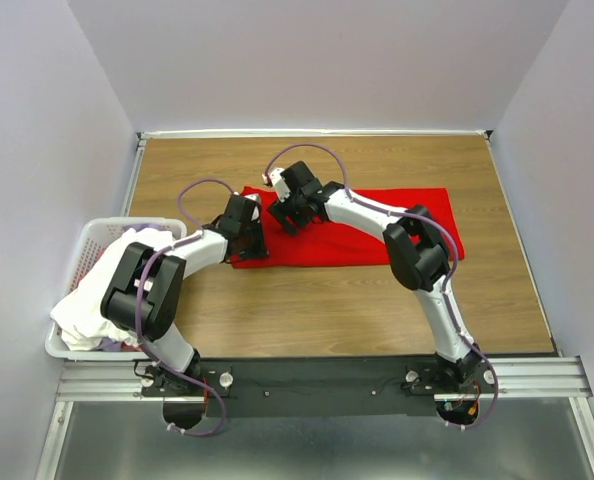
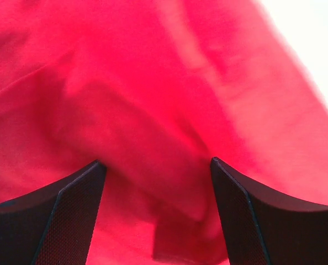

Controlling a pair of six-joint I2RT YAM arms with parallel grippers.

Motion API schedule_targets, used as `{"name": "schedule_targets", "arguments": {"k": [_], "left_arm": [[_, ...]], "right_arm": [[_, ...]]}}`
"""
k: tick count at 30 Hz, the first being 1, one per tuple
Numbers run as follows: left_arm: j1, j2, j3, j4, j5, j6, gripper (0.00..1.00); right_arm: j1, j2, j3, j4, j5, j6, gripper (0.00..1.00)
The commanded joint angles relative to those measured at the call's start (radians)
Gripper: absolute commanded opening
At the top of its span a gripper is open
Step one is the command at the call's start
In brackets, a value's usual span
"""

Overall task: Fold and stack the t-shirts
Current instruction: Fold the tshirt

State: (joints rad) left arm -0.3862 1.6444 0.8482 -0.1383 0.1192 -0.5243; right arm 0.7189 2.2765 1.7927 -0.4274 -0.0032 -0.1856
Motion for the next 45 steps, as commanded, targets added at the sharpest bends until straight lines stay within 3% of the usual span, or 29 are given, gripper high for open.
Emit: {"name": "schedule_targets", "arguments": {"k": [1,12,16,19,24,26,33,45], "left_arm": [[0.001,-0.021,-0.049,-0.184,-0.053,0.041,0.20],[0.001,-0.150,-0.167,-0.237,-0.009,0.067,0.20],[0.001,-0.190,-0.152,-0.248,-0.007,0.063,0.20],[0.006,-0.233,-0.120,-0.244,-0.015,0.046,0.29],[0.040,-0.274,-0.017,-0.204,0.020,0.011,0.54],[0.041,-0.265,0.011,-0.184,0.031,0.004,0.60],[0.044,-0.095,0.116,-0.049,0.082,-0.088,0.63],[0.046,0.195,0.310,0.035,0.073,-0.184,0.60]], "right_arm": [[0.002,0.051,0.059,-0.025,0.126,-0.025,0.82],[-0.090,0.136,0.217,-0.025,0.227,0.063,0.81],[-0.139,0.083,0.218,-0.025,0.217,0.126,0.80],[-0.157,0.005,0.188,-0.025,0.169,0.155,0.80],[-0.174,-0.107,0.071,-0.024,0.105,0.260,0.77],[-0.185,-0.139,0.037,-0.024,0.034,0.288,0.75],[-0.214,-0.216,-0.091,-0.001,-0.101,0.405,0.68],[-0.219,-0.310,-0.254,0.059,-0.182,0.468,0.67]]}}
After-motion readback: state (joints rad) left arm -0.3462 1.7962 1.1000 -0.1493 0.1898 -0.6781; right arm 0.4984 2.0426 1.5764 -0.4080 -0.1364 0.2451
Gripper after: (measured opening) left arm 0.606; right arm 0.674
